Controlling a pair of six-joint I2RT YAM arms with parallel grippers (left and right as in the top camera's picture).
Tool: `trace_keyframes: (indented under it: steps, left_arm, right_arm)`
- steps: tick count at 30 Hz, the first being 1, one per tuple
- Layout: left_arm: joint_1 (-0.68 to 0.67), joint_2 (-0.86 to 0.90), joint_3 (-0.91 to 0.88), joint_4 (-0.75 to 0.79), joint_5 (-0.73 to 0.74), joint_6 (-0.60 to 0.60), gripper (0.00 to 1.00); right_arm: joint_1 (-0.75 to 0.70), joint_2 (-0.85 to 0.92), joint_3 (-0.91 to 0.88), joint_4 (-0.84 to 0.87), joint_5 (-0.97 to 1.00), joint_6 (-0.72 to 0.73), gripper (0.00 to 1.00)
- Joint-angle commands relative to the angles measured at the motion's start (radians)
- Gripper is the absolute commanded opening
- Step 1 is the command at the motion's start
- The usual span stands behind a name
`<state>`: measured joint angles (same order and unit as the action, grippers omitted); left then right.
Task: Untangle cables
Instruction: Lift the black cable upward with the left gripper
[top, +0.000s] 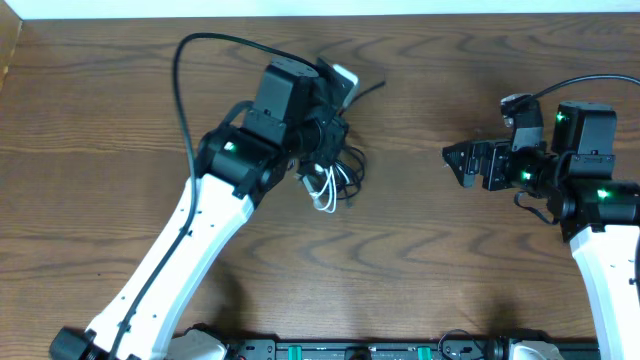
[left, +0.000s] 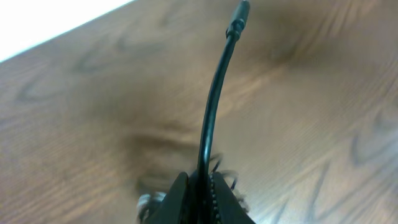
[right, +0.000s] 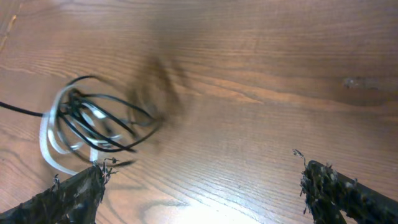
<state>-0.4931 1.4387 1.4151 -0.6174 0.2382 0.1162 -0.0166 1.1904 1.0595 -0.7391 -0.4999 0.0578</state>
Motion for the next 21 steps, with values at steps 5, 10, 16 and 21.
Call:
trace_keyframes:
  steps: [5, 10, 16, 21]
  left_arm:
    - [0.0, -0.04, 0.025, 0.092, 0.017, -0.246, 0.08]
    - [0.0, -0.019, 0.023, 0.077, 0.017, -0.362, 0.08]
    - [0.0, -0.014, 0.02, 0.054, 0.021, -0.41, 0.08]
    - [0.0, -0.014, 0.02, 0.051, 0.047, -0.431, 0.08]
  right_arm:
    - [0.066, 0.007, 0.018, 0.008, -0.007, 0.009, 0.99]
    - [0.107, 0.014, 0.018, 0.031, -0.007, 0.009, 0.99]
    - [0.149, 0.056, 0.018, 0.056, -0.008, 0.018, 0.99]
    - [0.198, 0.1, 0.018, 0.098, -0.008, 0.035, 0.93]
